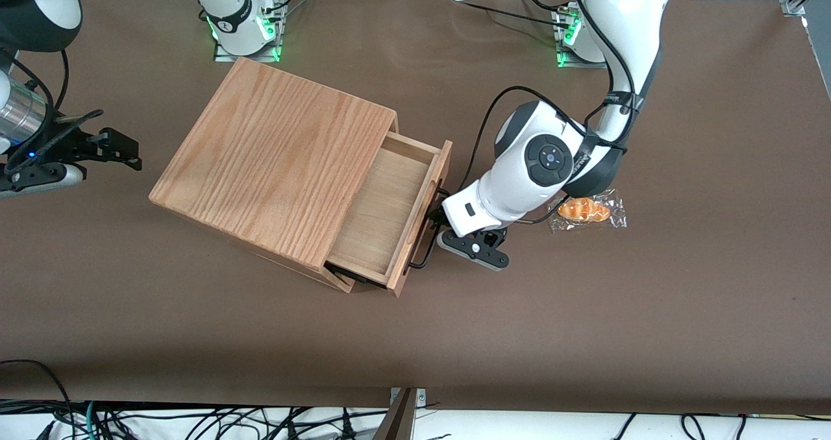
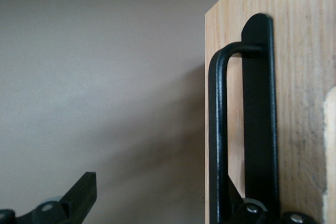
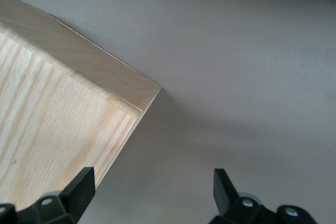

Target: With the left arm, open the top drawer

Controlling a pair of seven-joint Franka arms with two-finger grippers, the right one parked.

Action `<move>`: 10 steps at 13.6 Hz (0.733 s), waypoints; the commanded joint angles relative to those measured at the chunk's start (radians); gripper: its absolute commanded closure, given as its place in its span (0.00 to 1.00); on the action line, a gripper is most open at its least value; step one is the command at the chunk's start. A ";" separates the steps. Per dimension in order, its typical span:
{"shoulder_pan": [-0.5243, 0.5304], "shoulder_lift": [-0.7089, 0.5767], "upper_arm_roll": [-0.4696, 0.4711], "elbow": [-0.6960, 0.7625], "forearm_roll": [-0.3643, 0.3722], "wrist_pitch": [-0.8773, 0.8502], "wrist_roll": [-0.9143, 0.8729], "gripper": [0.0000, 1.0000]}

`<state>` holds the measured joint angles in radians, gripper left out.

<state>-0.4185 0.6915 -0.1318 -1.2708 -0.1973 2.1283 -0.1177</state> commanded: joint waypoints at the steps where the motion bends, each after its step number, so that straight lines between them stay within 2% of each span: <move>1: 0.044 0.000 0.026 0.004 0.082 -0.057 -0.002 0.00; 6: 0.069 -0.021 0.026 0.004 0.124 -0.096 0.027 0.00; 10: 0.076 -0.021 0.023 0.004 0.124 -0.096 0.029 0.00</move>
<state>-0.3366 0.6777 -0.1288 -1.2639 -0.1718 2.0495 -0.0481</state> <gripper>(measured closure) 0.000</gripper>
